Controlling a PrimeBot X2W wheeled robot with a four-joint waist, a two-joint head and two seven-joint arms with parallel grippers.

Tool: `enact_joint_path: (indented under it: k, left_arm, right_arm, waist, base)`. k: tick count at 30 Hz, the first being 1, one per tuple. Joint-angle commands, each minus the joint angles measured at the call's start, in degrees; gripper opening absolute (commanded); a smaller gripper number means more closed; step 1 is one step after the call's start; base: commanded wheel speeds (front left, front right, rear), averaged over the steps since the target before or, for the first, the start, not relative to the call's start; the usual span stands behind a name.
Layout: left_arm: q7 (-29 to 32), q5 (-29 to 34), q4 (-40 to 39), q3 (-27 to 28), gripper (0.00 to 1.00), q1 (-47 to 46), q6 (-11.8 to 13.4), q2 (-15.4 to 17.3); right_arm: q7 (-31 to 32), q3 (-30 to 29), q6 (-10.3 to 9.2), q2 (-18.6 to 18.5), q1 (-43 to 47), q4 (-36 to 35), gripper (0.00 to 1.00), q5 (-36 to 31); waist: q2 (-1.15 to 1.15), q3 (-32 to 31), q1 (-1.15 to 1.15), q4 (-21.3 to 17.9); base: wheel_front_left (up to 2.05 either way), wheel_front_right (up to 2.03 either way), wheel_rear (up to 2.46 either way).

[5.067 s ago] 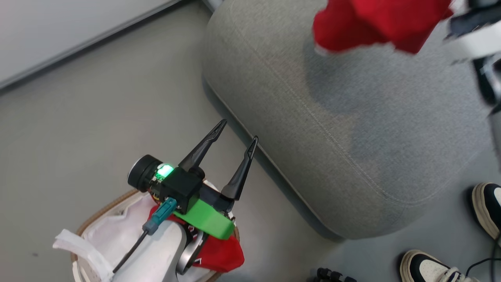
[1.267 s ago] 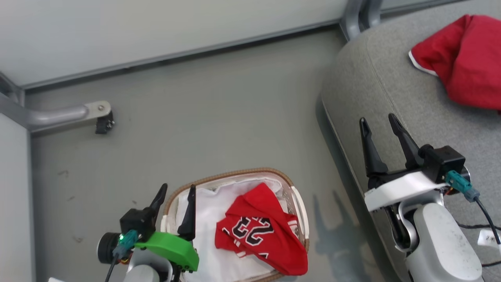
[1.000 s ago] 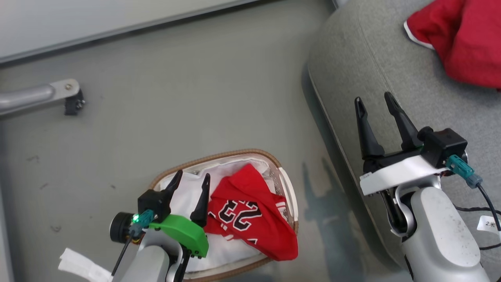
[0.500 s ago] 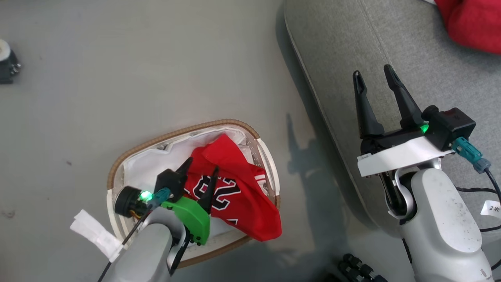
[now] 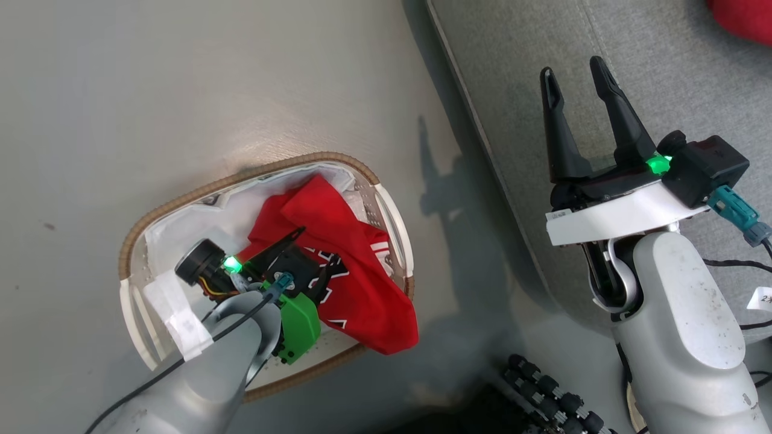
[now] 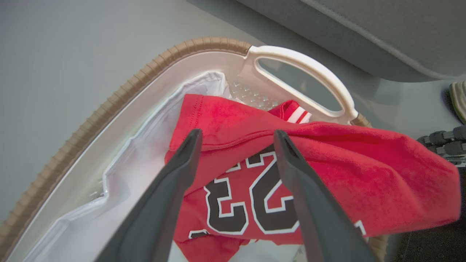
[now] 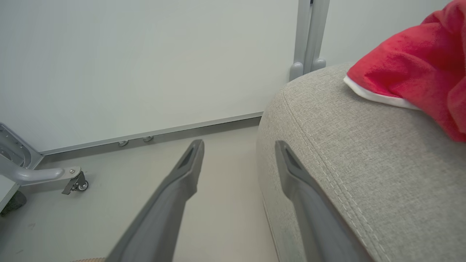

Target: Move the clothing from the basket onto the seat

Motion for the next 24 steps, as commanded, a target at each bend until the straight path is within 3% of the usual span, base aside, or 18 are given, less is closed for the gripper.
enact_joint_path:
  k: [1,16,23,24]
  left_arm:
    - [-0.03,0.78,0.94,-1.37,1.00,-1.68,-0.16,1.02]
    - [-0.03,7.91,5.11,-14.37,1.00,-11.11,-0.16,2.17]
    - [-0.03,6.92,4.96,-16.63,1.00,-12.95,-0.16,1.67]
    - [-0.03,6.44,5.05,-16.85,0.38,-13.03,-0.16,1.70]
  right_arm:
    - [-0.12,0.10,-0.07,-0.14,-0.89,-0.48,1.00,0.47]
    - [-0.12,0.54,-0.08,-0.14,-2.17,-2.11,1.00,1.30]
    - [-0.12,0.66,-0.07,-0.15,-2.39,-2.59,1.00,1.85]
    - [-0.12,0.64,-0.07,-0.15,-2.45,-2.60,1.00,1.85]
  waist:
    - [0.00,2.28,0.00,-1.21]
    - [0.00,7.35,0.00,-2.29]
    - [0.00,8.51,0.00,-2.56]
    - [0.00,8.61,0.00,-2.58]
  base:
    - [0.00,0.00,0.00]
    - [0.00,0.00,0.00]
    - [0.00,0.00,0.00]
    - [0.00,0.00,0.00]
